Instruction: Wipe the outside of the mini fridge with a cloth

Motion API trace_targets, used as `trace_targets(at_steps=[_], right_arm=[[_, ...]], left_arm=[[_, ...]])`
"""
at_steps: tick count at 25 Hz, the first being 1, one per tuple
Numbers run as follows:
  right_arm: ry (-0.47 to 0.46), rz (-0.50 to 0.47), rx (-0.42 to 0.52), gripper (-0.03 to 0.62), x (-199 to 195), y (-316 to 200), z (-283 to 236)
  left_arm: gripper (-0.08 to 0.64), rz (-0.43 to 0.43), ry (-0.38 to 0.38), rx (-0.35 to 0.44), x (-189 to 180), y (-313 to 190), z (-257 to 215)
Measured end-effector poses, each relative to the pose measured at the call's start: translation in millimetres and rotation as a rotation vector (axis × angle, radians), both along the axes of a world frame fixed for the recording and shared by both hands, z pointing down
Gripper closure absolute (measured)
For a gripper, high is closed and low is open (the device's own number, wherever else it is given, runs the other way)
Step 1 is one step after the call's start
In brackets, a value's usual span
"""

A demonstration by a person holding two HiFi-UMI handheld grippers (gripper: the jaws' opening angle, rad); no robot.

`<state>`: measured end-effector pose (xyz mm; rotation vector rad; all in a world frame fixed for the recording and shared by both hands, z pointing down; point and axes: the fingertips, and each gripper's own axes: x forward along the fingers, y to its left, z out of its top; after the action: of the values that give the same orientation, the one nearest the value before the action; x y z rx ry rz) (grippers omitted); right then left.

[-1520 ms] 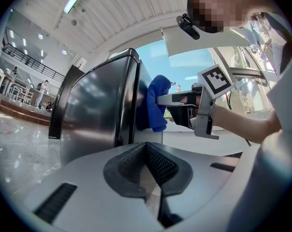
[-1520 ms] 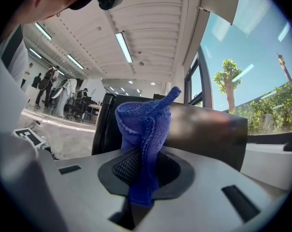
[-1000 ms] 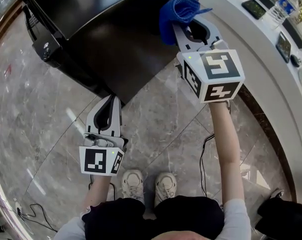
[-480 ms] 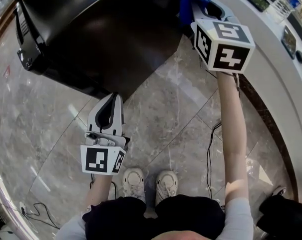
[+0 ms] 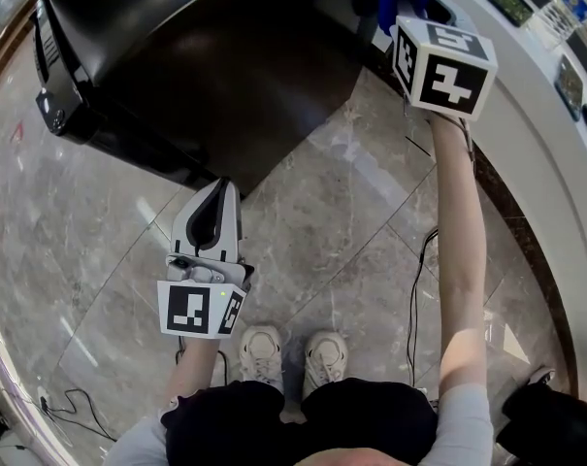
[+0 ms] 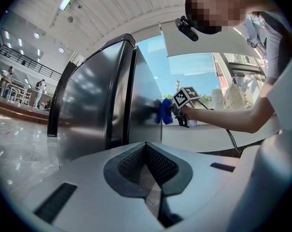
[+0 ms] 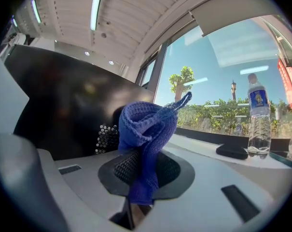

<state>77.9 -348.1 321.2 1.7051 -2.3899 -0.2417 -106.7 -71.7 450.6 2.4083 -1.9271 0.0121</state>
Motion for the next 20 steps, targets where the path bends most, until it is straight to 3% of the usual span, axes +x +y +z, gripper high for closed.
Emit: trace_targets(at_steps=[15, 20], right_arm=[[-0.003, 0.059, 0.02, 0.52, 22, -16, 7], [-0.109, -0.079, 0.025, 0.52, 4, 44, 15]], left_arm=[[0.555, -0.027, 0.033, 0.002, -11, 1, 4], [0.555, -0.038, 0.041, 0.018, -13, 2, 2]])
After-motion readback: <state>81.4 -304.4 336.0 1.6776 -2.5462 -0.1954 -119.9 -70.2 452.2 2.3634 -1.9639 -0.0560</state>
